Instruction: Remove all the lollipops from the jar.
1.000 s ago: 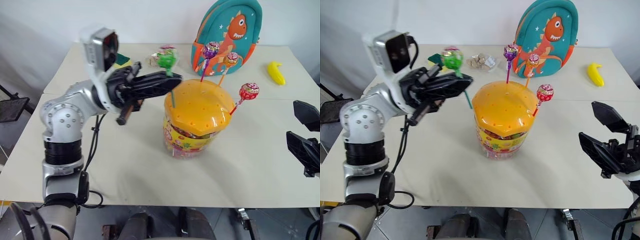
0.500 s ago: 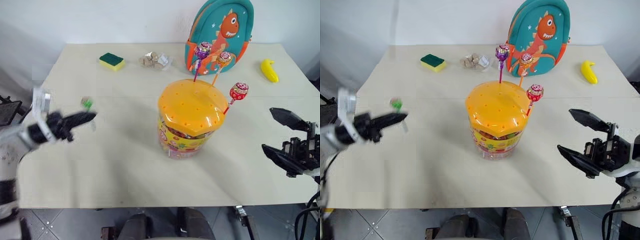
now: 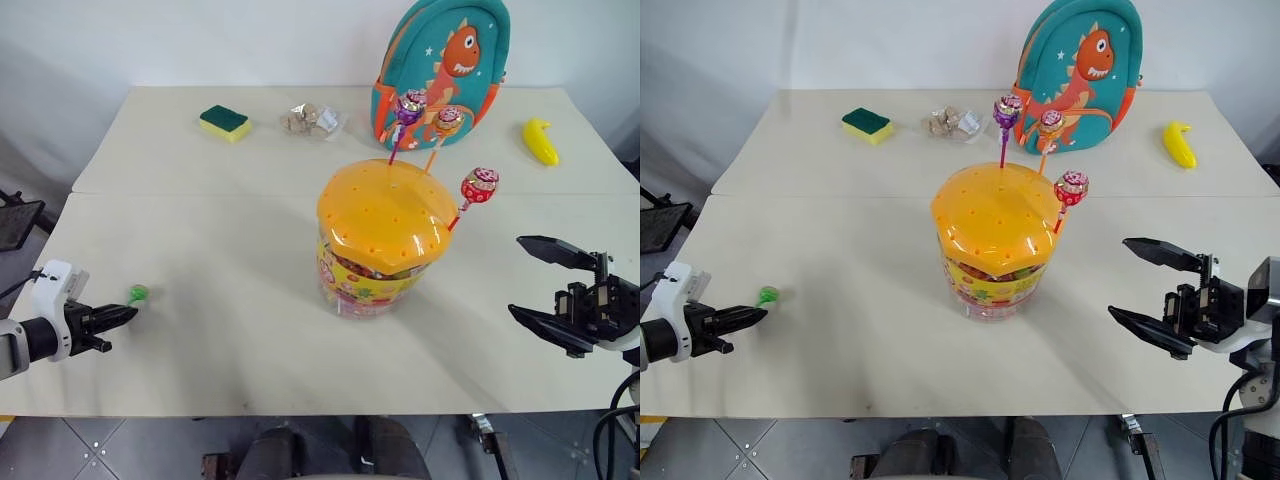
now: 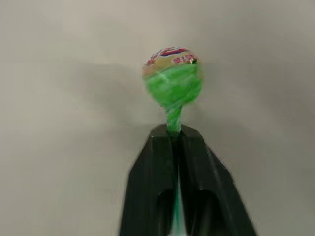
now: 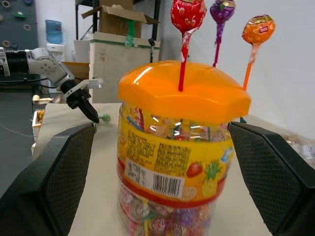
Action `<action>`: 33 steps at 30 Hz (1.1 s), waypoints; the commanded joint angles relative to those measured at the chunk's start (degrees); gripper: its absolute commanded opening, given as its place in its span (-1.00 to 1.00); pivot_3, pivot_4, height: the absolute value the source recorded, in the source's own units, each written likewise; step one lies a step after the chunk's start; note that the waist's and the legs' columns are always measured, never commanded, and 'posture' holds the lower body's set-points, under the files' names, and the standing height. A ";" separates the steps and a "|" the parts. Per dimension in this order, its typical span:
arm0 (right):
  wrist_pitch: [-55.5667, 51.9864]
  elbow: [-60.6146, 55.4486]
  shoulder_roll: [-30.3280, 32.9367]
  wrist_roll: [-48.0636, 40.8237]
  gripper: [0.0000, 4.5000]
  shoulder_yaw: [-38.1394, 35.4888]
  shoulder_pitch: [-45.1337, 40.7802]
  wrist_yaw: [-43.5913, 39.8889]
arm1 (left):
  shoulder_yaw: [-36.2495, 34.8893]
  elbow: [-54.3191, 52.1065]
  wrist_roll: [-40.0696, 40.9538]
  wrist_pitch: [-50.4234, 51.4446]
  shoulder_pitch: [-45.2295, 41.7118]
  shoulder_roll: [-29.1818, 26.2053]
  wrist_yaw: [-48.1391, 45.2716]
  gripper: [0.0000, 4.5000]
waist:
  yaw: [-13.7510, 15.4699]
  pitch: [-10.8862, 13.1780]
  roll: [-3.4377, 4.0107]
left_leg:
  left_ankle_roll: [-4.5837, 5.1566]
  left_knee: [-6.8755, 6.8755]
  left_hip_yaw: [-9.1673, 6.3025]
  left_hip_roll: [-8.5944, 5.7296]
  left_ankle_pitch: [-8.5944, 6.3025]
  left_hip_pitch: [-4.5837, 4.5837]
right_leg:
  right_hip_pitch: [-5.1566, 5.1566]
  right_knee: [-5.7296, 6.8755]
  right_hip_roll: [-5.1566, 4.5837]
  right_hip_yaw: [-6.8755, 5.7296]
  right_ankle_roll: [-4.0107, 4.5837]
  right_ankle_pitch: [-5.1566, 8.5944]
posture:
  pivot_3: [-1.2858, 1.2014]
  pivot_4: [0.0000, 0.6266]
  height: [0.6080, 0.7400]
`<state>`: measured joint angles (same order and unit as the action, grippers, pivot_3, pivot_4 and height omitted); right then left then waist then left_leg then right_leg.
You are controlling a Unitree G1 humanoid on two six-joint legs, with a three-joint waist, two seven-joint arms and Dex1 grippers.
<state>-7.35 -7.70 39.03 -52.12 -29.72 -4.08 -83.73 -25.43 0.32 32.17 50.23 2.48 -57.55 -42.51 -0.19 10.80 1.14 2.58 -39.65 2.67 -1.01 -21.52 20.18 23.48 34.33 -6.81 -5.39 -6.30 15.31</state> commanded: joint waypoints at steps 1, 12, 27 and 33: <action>0.45 0.01 1.64 -0.91 1.00 -3.10 0.55 -0.83 | -1.03 0.23 -0.90 1.38 2.47 -1.28 -1.75 -0.34 | -0.07 0.00 0.03 | 0.00 0.00 0.03 0.01 0.00 -0.01 | 0.01 0.02 0.00 0.02 0.01 0.00 | 0.03 -0.52 1.00; -1.73 -0.23 2.51 -4.40 1.00 -10.16 1.02 5.31 | -6.03 11.31 2.99 -24.47 -12.05 -7.03 -26.69 0.82 | 1.05 0.03 -0.06 | -0.06 0.00 0.05 0.02 -0.04 0.10 | 0.15 -0.15 -0.07 -0.03 0.09 0.05 | 0.03 -0.52 1.00; -3.71 -12.85 -1.49 -11.47 1.00 -16.68 4.56 17.92 | 23.99 9.15 6.34 -17.58 -63.02 30.20 -23.32 0.99 | 1.61 0.16 -0.45 | 0.51 -0.46 0.21 -0.69 0.26 0.27 | -0.02 0.24 -0.07 -0.73 -0.49 -0.27 | 0.03 -0.52 1.00; -3.31 -14.14 -2.83 -10.09 1.00 -14.90 6.72 18.48 | 27.96 18.57 2.15 -16.85 -72.38 38.82 -19.82 0.99 | 1.69 0.17 -0.47 | 0.48 -0.43 0.40 -0.41 0.25 0.22 | -0.01 0.13 0.21 -0.61 -0.49 -0.27 | 0.03 -0.52 1.00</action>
<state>-11.22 -20.28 36.56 -62.05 -44.21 2.01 -65.41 2.19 17.19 36.36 34.70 -67.70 -19.15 -63.55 1.50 10.97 0.67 3.06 -40.08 3.07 -1.42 -21.27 20.40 23.47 34.46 -6.59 -6.00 -6.79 15.04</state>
